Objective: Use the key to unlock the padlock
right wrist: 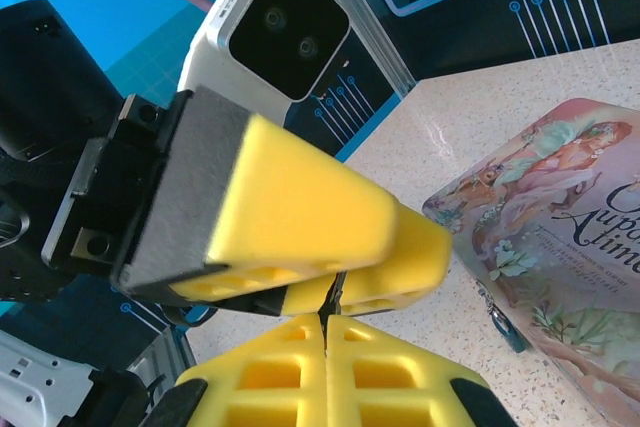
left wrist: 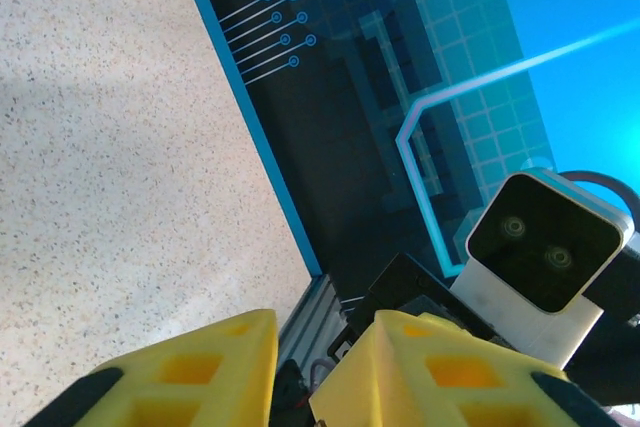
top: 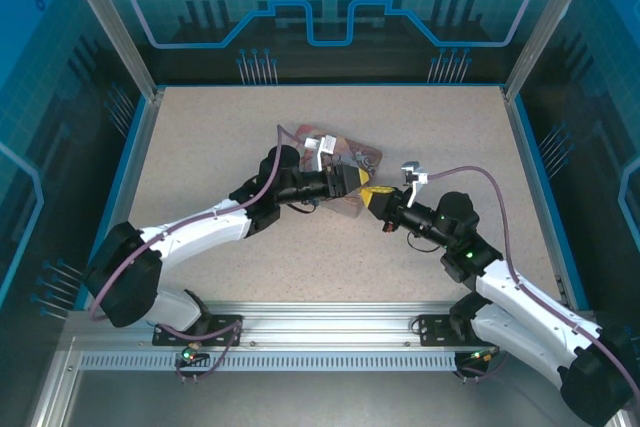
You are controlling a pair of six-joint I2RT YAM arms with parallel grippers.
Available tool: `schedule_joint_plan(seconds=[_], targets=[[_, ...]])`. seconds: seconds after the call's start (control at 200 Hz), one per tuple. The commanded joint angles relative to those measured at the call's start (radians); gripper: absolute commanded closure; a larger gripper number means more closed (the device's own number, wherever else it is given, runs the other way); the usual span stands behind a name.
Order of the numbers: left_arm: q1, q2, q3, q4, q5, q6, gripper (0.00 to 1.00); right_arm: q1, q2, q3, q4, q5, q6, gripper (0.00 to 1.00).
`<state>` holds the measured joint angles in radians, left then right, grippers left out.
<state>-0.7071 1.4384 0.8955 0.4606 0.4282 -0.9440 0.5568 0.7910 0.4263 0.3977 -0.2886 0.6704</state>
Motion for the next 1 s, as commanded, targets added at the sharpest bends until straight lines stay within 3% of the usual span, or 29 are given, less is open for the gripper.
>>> schedule_joint_plan(seconds=[0.0, 0.17, 0.25, 0.425, 0.615, 0.785, 0.996], targets=[[-0.007, 0.004, 0.033, 0.039, 0.022, -0.002, 0.77, 0.012, -0.013, 0.005, 0.041, 0.032, 0.010, 1.00], [-0.006, -0.007, 0.033, 0.019, 0.014, 0.016, 1.00, 0.012, -0.015, -0.013, 0.057, 0.058, 0.029, 1.00], [-0.006, -0.019, 0.034, 0.007, 0.007, 0.046, 1.00, 0.004, -0.011, -0.007, 0.047, 0.035, 0.030, 1.00], [-0.005, -0.075, 0.061, -0.079, -0.013, 0.211, 1.00, -0.119, -0.020, -0.038, 0.149, -0.167, 0.109, 0.59], [-0.005, -0.125, 0.097, -0.138, 0.020, 0.395, 1.00, -0.210, 0.023, -0.062, 0.397, -0.357, 0.230, 0.38], [-0.005, -0.150, 0.132, -0.177, 0.047, 0.485, 1.00, -0.202, 0.077, -0.002, 0.450, -0.443, 0.240, 0.34], [-0.006, -0.144, 0.154, -0.166, 0.060, 0.478, 1.00, -0.143, 0.135, 0.037, 0.477, -0.423, 0.225, 0.39]])
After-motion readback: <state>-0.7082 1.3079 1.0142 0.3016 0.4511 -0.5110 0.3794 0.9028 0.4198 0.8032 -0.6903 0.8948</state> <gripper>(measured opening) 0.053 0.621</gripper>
